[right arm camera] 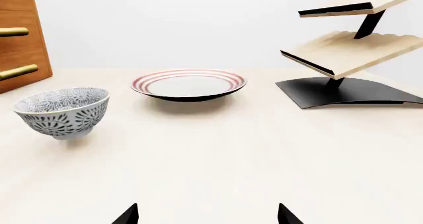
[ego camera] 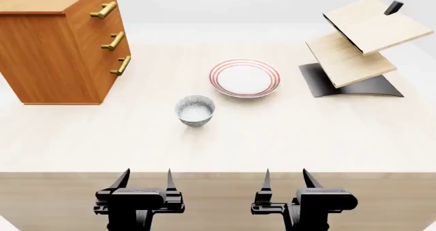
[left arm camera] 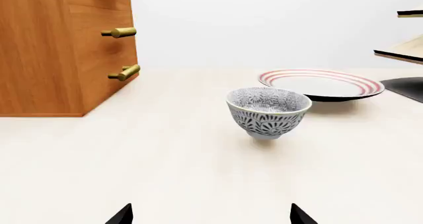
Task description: Open the top drawer of the cabinet and put the bowl in it.
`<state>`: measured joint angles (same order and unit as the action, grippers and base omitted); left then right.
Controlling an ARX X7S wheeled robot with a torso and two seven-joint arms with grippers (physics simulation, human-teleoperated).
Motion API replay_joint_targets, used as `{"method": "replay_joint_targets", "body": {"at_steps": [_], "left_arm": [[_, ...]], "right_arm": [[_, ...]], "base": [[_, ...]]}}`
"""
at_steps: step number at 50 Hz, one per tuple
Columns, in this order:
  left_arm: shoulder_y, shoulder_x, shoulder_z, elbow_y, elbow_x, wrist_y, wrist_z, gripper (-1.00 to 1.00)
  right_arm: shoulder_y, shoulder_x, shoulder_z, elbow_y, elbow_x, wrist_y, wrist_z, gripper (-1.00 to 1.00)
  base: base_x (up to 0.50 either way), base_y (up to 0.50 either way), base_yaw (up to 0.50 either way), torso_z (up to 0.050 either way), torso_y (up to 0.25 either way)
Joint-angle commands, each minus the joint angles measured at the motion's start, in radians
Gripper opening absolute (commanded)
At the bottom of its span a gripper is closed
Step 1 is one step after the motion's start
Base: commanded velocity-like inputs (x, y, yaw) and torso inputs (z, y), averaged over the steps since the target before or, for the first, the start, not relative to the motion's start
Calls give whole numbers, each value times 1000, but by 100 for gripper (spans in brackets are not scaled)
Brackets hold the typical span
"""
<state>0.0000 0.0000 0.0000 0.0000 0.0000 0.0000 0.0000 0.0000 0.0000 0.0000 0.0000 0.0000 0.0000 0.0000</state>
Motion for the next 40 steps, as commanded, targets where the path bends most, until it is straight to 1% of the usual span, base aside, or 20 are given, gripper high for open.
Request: {"method": "replay_joint_targets", "body": {"at_steps": [1, 7, 12, 18, 40], "left_arm": [[0, -15, 16, 3, -14, 3, -23, 100], [-4, -34, 32, 20, -33, 13, -64, 100], [-1, -49, 50, 33, -30, 39, -80, 100], [2, -63, 62, 63, -43, 30, -87, 100], [10, -101, 102, 113, -78, -11, -93, 100]], "right_arm": [[0, 16, -20, -2, 14, 3, 20, 100], [0, 37, -44, -30, 28, 26, 47, 100], [-6, 49, -56, -57, 39, 36, 60, 100], [-14, 61, -66, -97, 52, 52, 74, 100], [-28, 90, -93, -134, 78, 52, 106, 100]], "base": [[0, 0, 0, 0, 0], [0, 0, 0, 0, 0], [0, 0, 0, 0, 0], [0, 0, 0, 0, 0], [0, 0, 0, 50, 23]]}}
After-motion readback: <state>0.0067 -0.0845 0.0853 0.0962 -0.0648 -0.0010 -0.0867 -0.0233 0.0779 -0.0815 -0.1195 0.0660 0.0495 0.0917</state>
